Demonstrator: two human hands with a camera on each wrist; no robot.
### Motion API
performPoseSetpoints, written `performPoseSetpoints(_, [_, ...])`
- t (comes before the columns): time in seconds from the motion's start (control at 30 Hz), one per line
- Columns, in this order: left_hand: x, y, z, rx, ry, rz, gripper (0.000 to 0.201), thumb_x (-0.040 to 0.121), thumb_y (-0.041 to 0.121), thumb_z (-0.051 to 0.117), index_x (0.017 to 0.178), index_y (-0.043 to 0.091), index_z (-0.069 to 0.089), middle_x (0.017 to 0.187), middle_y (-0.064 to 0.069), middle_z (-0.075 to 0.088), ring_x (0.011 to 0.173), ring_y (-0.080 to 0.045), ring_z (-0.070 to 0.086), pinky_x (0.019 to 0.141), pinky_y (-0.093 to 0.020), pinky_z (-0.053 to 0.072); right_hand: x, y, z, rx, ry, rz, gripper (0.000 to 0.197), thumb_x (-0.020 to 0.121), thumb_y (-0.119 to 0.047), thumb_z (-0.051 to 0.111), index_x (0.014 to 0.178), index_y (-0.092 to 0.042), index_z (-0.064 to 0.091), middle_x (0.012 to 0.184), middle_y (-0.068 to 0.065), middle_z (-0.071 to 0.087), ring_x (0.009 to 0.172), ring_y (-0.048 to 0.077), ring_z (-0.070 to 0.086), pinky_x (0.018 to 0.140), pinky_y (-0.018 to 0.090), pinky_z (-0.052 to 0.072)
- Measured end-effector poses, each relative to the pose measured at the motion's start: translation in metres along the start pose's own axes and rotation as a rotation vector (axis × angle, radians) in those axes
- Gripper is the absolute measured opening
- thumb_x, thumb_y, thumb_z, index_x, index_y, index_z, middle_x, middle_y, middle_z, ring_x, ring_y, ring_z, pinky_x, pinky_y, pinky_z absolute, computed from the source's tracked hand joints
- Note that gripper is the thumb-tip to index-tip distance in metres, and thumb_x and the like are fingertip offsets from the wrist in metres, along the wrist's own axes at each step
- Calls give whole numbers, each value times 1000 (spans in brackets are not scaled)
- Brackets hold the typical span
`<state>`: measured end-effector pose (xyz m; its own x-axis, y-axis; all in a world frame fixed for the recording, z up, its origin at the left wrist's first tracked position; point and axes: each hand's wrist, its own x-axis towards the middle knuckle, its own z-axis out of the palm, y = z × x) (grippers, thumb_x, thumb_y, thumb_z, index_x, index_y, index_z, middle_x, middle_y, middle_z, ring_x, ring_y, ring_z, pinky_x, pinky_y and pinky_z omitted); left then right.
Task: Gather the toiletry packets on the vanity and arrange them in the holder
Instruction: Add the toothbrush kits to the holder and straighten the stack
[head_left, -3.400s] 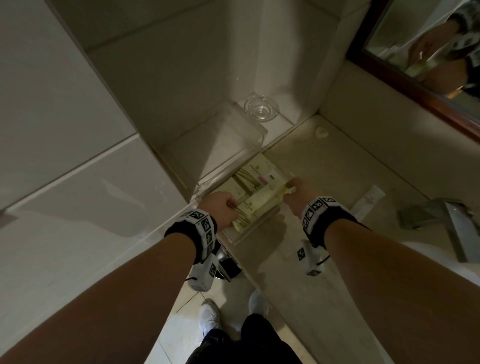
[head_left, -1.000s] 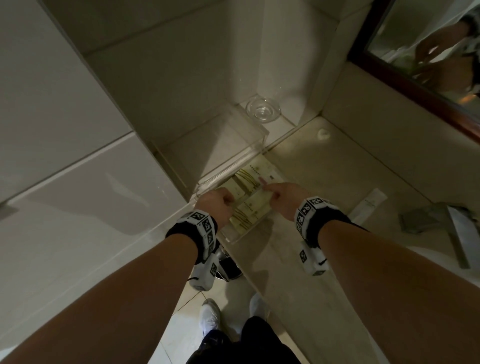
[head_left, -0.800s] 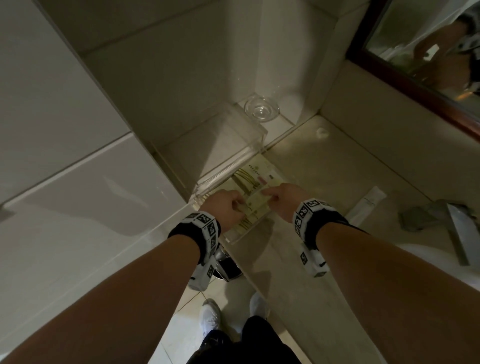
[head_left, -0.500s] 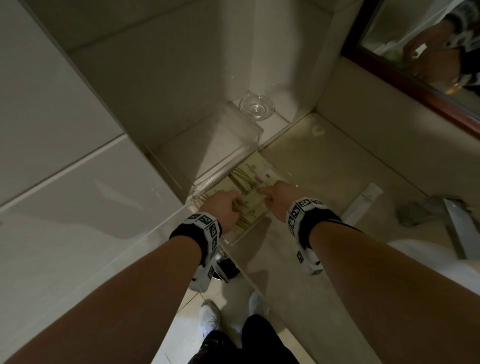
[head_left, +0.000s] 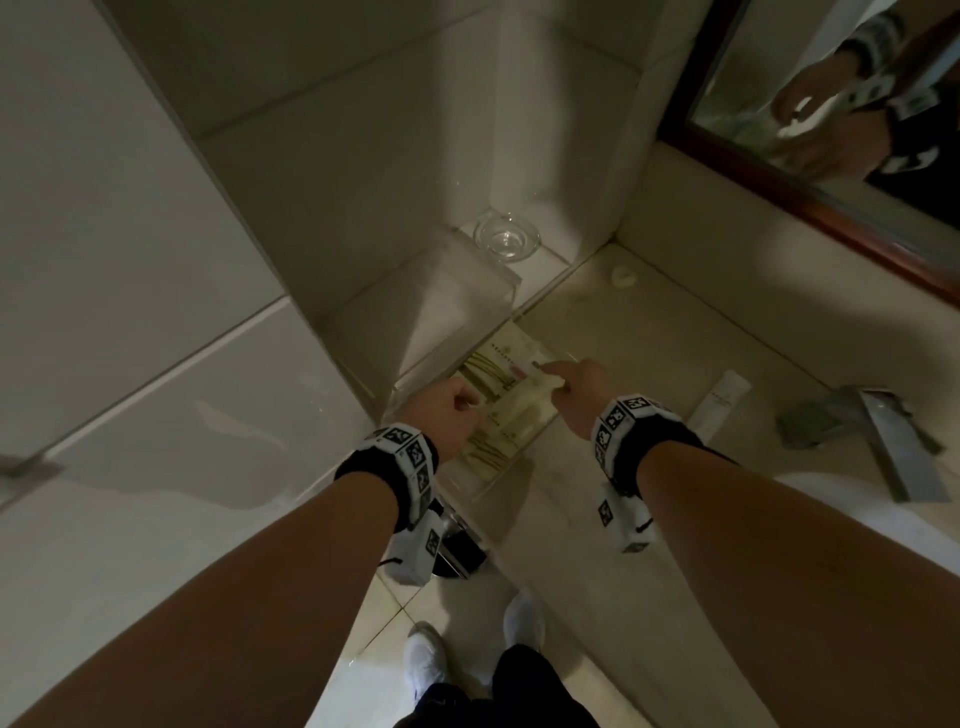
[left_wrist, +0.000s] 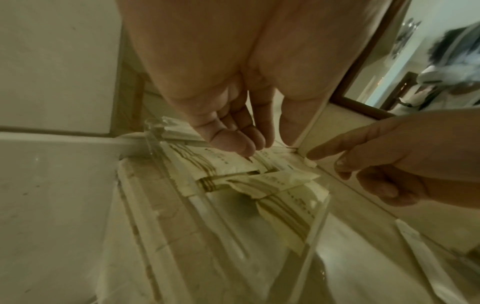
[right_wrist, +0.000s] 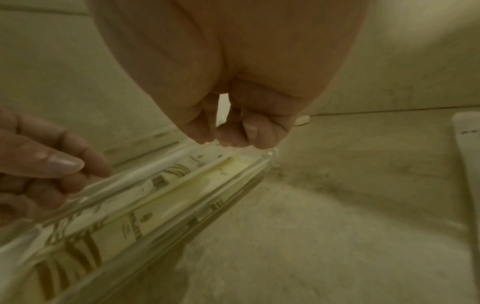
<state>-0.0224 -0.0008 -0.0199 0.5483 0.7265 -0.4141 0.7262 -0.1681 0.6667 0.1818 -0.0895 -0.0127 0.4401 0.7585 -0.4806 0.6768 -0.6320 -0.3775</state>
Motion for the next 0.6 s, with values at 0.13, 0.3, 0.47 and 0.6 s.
performPoseSetpoints(0.13, [-1, 21, -15, -86, -9, 11, 6, 89, 35, 61, 92, 30, 64, 95, 5, 68, 86, -16, 64, 79, -34, 57, -20, 3, -29, 37, 75, 43, 47, 99, -18, 42, 144, -31, 48, 144, 8, 50, 86, 22, 62, 63, 23, 45])
performPoseSetpoints(0.3, [-6, 43, -26, -193, -34, -32, 12, 94, 33, 55, 91, 25, 64, 94, -7, 70, 82, -24, 65, 83, -39, 58, -51, 8, -54, 93, 195, 115, 41, 99, -18, 45, 137, -30, 55, 137, 8, 55, 100, 28, 64, 72, 26, 43])
performPoseSetpoints(0.47, [-15, 66, -27, -399, -119, -29, 22, 94, 33, 56, 94, 15, 68, 94, -12, 70, 81, -26, 67, 77, -40, 60, -86, 19, -71, 173, 258, 212, 39, 98, -21, 48, 135, -30, 56, 115, 7, 67, 83, 21, 64, 71, 29, 52])
performPoseSetpoints(0.6, [-25, 97, -17, -532, -181, -91, 18, 97, 22, 57, 83, 11, 61, 85, -10, 61, 69, -20, 54, 63, -33, 47, -116, 37, -78, 271, 310, 293, 40, 93, -26, 53, 132, -30, 58, 119, 3, 66, 104, 23, 66, 91, 33, 54])
